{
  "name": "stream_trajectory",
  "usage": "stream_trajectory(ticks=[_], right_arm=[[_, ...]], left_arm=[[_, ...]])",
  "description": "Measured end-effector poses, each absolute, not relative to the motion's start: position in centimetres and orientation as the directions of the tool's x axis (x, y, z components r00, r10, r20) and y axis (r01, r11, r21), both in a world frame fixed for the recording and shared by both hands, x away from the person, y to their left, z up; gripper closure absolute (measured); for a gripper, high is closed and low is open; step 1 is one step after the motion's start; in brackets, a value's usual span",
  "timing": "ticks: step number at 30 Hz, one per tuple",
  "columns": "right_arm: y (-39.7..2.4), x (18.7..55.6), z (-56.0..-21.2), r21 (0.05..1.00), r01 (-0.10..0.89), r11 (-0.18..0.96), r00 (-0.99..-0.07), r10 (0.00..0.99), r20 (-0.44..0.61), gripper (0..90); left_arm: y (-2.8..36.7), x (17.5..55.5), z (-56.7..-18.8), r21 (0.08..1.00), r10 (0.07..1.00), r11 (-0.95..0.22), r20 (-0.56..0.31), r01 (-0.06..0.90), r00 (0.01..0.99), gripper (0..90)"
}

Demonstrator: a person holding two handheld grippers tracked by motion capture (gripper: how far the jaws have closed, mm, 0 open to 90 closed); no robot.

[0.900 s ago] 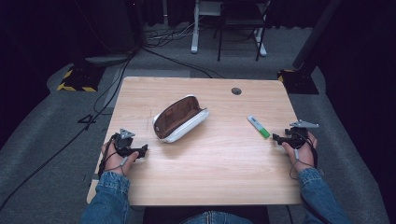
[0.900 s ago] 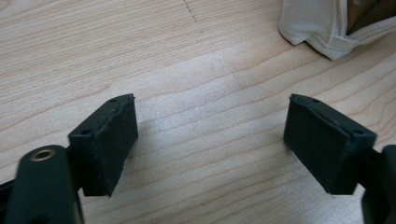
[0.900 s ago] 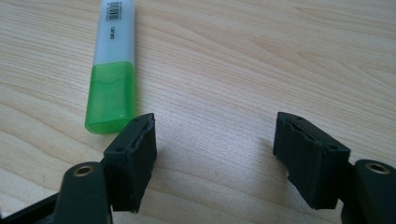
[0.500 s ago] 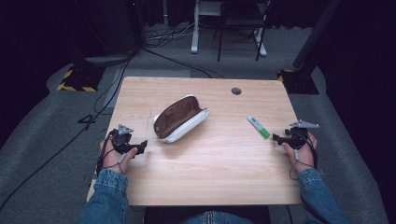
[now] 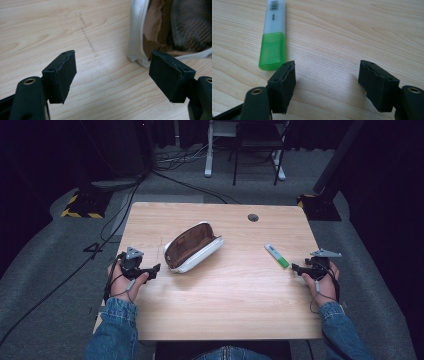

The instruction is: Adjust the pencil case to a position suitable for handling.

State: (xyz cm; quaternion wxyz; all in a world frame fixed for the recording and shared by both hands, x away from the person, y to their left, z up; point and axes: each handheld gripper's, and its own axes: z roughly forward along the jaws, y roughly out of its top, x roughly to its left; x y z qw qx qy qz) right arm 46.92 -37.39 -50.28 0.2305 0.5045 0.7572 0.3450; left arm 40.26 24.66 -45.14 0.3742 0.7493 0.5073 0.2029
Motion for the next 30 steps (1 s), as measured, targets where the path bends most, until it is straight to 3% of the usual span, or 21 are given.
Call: stream_trajectory(ticks=[22,30], right_arm=[[-37.4,46.9,-50.3,0.755,0.603,0.256,-0.389,0.921,-0.001,30.8],[-37.4,46.9,-50.3,0.755,0.603,0.256,-0.389,0.921,-0.001,30.8]], left_arm=[[21.7,42.8,-44.2,0.821,0.864,-0.223,-0.083,0.525,0.497,21.4],[21.1,44.3,-45.1,0.831,0.861,-0.204,-0.099,0.517,0.499,24.9]])
